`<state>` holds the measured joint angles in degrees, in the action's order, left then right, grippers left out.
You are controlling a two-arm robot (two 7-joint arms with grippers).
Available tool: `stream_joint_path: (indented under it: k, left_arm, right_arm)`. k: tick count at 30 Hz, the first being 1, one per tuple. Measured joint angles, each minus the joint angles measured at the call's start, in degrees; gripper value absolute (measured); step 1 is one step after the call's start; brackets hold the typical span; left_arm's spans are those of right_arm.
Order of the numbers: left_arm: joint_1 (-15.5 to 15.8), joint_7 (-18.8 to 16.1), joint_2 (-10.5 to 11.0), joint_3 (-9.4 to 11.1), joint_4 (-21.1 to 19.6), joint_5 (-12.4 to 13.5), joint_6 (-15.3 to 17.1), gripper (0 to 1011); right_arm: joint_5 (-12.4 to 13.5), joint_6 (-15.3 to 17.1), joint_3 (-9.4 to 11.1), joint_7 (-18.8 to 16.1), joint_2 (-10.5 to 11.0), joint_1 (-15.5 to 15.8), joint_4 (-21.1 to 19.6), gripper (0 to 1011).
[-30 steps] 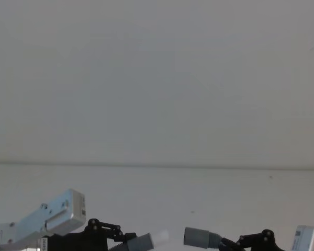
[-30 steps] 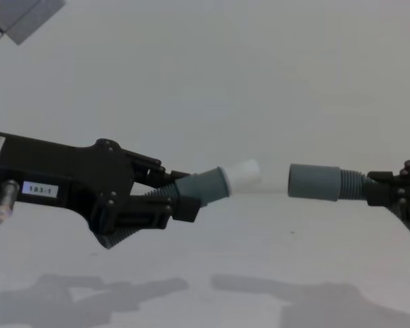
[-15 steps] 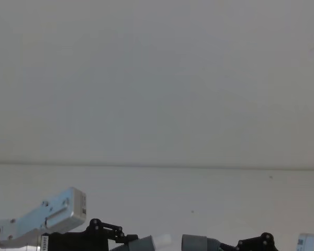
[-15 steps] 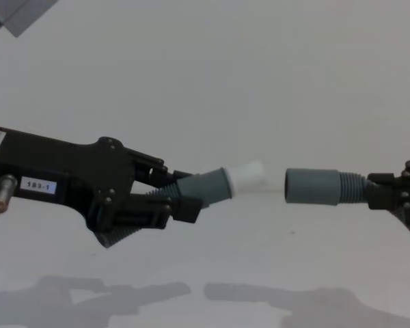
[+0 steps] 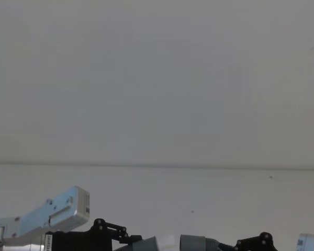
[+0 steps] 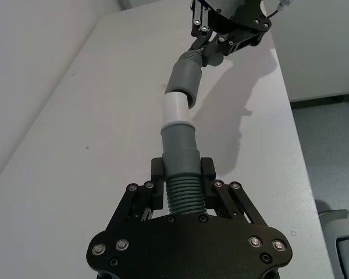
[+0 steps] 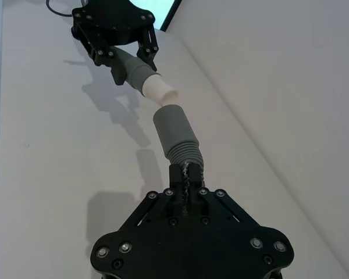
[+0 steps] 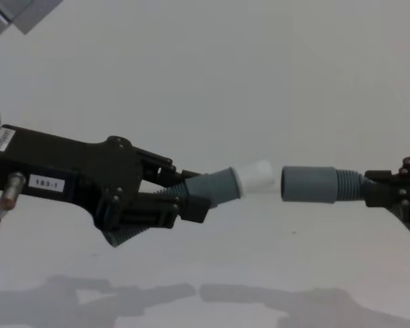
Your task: Use both hands to pick up one end of the pipe from the table, align the ends, and insert them.
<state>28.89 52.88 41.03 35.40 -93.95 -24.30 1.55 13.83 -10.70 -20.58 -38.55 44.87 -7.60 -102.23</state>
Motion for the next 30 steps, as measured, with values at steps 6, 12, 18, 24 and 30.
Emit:
stream_joint_path:
  k: [6,12,18,24,30]
  left_arm:
    - [0.2,-0.1,-0.1,0.4,0.1,-0.1,-0.1,336]
    - [0.4,-0.4,-0.2,0.9,0.0,-0.1,-0.1,336]
    - [0.7,-0.7,-0.2,1.3,0.0,0.0,-0.1,336]
    - [1.1,-0.8,-0.2,1.8,0.1,0.1,0.1,336]
    - [1.7,-0.8,-0.3,2.2,0.1,0.2,0.2,336]
  right_arm:
    - [0.4,0.2,-0.1,0.1,0.2,0.0,-0.3,51]
    - [1.1,0.4,0.1,0.1,0.5,0.2,-0.7,51]
    - [2.0,0.4,0.5,0.0,0.9,0.6,-1.4,50]
    - [2.9,0.5,0.9,0.0,1.3,1.1,-2.1,51]
    - [3.9,0.7,1.3,-0.2,1.5,1.5,-2.7,51]
